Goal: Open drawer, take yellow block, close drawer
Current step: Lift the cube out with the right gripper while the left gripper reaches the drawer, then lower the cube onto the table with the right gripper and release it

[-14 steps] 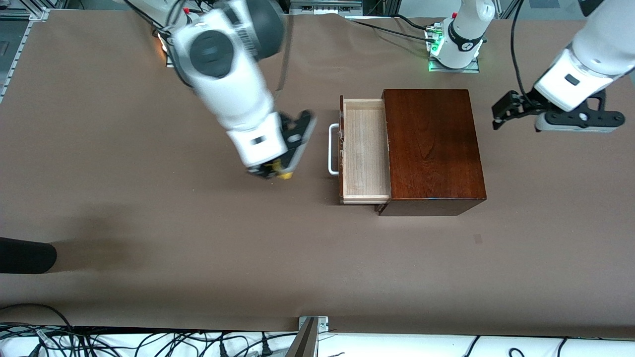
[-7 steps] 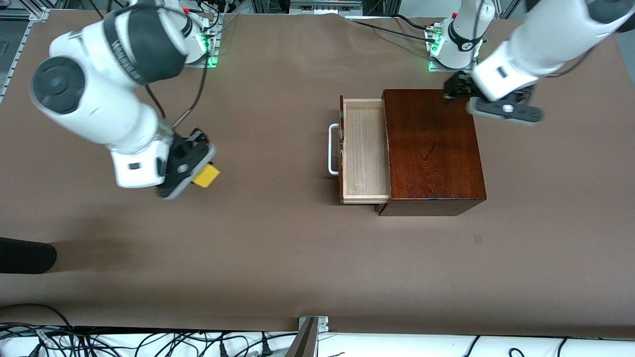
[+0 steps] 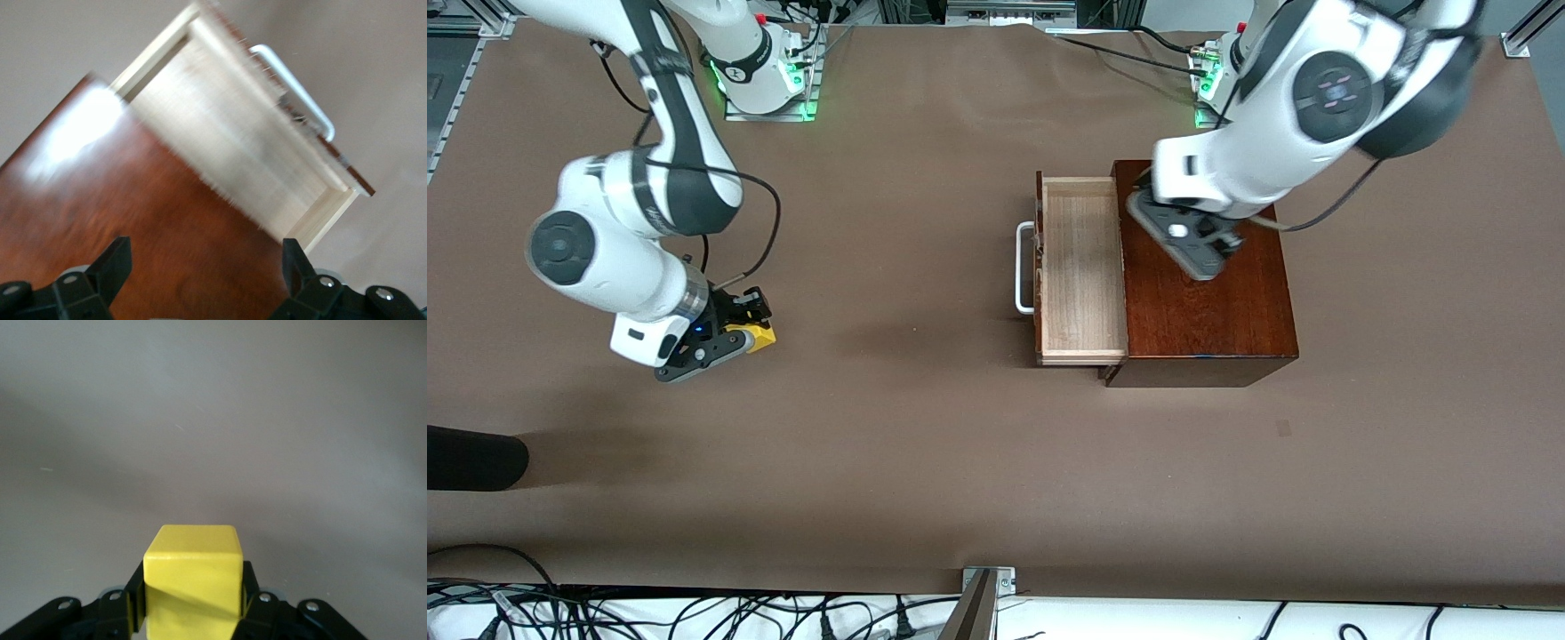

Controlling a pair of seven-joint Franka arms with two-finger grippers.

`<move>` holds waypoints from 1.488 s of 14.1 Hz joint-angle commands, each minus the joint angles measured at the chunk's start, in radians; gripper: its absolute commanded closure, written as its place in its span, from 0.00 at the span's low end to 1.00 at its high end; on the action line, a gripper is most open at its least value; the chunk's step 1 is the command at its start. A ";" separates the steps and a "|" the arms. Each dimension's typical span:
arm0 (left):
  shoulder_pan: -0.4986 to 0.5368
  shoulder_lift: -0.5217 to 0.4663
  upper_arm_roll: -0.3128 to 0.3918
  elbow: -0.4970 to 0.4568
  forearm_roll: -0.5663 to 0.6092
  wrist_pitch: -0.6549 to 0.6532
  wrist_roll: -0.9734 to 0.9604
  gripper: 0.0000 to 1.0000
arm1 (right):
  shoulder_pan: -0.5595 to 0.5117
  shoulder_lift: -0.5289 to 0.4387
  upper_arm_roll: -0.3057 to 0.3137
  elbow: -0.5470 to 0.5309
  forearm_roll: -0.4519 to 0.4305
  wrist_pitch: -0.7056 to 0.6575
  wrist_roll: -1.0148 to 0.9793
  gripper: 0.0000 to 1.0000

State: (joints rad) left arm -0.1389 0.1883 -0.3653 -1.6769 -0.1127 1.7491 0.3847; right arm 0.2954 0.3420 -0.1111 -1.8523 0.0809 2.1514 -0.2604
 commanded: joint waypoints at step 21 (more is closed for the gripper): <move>-0.395 0.470 0.003 0.229 0.335 0.158 0.454 0.00 | -0.088 -0.061 0.024 -0.381 -0.073 0.409 0.207 0.00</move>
State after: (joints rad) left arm -0.5466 0.6687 -0.3723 -1.4360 0.1831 1.9518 0.7782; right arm 0.2274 0.3570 -0.1080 -2.2350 0.0269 2.6177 -0.0528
